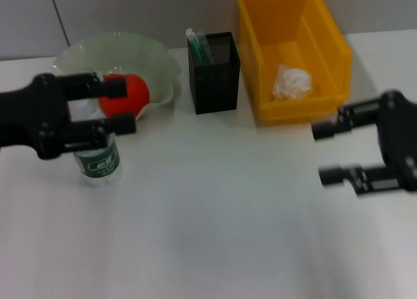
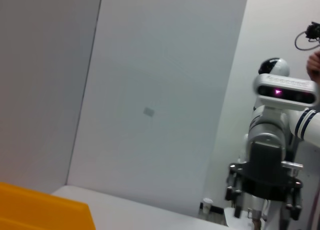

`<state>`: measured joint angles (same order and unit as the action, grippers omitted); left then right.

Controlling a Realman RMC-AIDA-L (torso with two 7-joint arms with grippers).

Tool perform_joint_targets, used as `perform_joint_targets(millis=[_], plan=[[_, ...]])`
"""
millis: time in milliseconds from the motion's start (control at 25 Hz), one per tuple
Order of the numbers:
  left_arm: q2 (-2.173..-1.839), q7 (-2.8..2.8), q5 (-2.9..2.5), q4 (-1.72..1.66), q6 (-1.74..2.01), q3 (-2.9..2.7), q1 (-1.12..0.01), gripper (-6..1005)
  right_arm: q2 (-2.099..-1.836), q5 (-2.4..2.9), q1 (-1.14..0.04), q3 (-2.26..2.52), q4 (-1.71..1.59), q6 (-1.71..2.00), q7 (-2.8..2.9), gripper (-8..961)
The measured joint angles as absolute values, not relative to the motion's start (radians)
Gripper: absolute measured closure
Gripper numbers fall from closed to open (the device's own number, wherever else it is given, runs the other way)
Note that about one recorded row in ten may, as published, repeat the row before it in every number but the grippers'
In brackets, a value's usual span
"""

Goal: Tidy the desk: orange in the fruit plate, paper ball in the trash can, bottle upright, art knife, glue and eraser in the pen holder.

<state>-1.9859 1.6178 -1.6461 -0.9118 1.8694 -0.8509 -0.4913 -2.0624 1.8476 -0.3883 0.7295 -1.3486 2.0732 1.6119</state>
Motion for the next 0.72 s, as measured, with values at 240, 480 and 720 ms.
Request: perform_joint_targets(millis=[240,480,720], plan=[[-2.002,1.570,-1.661,-0.887,1.858,-0.857,-0.488,344,-2.066,1.835,-0.320,0.718,-1.347,2.117,1.394,375],[-2.002,1.535,-1.662,-0.850,1.819,-0.858,-0.490,343,-2.052,1.841,-0.299,0.634,-1.334,2.118,1.326,376],[-2.018,1.462,-1.699,-0.828,1.776,-0.873,-0.501,342,-2.008,1.852,-0.319,0.590,-1.280,2.114,1.300,379]])
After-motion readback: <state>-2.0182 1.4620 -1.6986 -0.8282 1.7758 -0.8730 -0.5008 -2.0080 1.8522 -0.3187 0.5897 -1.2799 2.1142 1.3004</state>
